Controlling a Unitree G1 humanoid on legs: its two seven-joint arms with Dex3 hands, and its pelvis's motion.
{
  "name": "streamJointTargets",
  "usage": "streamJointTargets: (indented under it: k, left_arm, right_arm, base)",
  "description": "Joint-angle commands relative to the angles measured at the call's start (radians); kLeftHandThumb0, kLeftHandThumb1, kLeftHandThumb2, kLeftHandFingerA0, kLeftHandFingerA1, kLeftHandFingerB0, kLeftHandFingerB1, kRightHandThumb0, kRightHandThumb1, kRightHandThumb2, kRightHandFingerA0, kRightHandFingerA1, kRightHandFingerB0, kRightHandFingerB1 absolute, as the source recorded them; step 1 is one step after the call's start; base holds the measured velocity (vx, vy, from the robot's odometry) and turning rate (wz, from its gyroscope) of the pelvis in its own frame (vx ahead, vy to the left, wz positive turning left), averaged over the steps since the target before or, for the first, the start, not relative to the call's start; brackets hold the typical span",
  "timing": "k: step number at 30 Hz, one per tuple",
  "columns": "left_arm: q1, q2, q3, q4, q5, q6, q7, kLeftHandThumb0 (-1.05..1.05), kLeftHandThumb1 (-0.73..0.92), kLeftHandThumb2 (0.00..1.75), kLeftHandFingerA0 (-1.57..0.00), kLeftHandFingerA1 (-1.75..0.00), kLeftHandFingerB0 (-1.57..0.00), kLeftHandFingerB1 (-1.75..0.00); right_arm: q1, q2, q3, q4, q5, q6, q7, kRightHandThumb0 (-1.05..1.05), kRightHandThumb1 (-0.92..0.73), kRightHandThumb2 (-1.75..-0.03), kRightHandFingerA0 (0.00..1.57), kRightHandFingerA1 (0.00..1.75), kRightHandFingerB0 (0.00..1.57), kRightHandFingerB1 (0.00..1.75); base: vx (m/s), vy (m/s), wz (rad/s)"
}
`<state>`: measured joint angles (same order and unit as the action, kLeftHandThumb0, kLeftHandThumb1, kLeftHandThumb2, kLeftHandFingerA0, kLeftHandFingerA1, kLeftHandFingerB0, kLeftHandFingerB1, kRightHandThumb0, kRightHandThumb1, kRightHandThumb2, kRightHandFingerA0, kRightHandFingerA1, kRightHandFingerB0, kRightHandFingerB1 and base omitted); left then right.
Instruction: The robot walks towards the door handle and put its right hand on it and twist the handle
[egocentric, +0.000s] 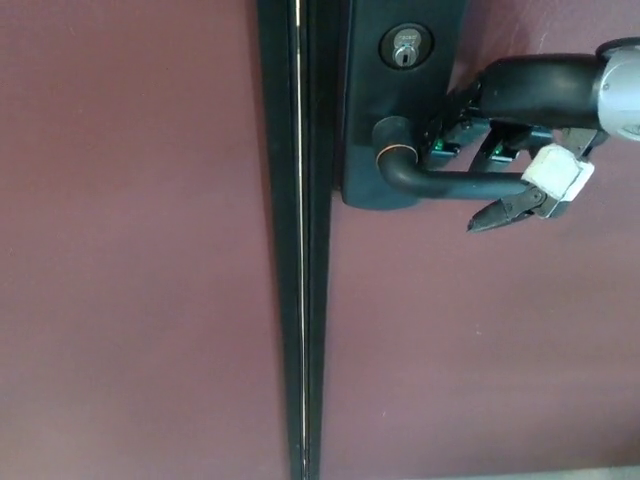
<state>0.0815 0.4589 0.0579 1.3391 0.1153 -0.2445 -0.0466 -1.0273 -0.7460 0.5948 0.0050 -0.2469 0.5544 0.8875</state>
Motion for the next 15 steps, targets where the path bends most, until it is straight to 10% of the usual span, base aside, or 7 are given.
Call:
streamJointTargets:
  k: [1, 12, 15]
  left_arm:
    - [0.011, 0.007, 0.004, 0.003, 0.009, -0.003, -0.01, -0.31, 0.45, 0.6, -0.63, -0.74, -0.44, -0.65]
    - [0.007, 0.009, 0.008, 0.0, 0.007, -0.005, -0.016, -0.31, 0.45, 0.6, -0.62, -0.74, -0.44, -0.65]
    - [0.006, 0.004, 0.003, 0.0, 0.013, -0.004, 0.0, -0.31, 0.45, 0.6, -0.63, -0.75, -0.45, -0.65]
  right_arm:
    - [-0.004, 0.01, 0.033, 0.052, -0.073, -0.012, 0.067, -0.56, -0.48, -0.55, 0.54, 0.41, 0.51, 0.38]
    - [-0.036, 0.064, 0.058, 0.105, -0.117, 0.027, 0.125, -0.56, -0.41, -0.73, 0.58, 0.55, 0.51, 0.49]
    - [-0.015, 0.09, 0.1, 0.146, -0.146, 0.01, 0.131, -0.5, -0.47, -0.55, 0.6, 0.46, 0.58, 0.41]
  base:
    - [0.0, 0.0, 0.0]
    - [0.0, 0.0, 0.0]
    - [0.0, 0.0, 0.0]
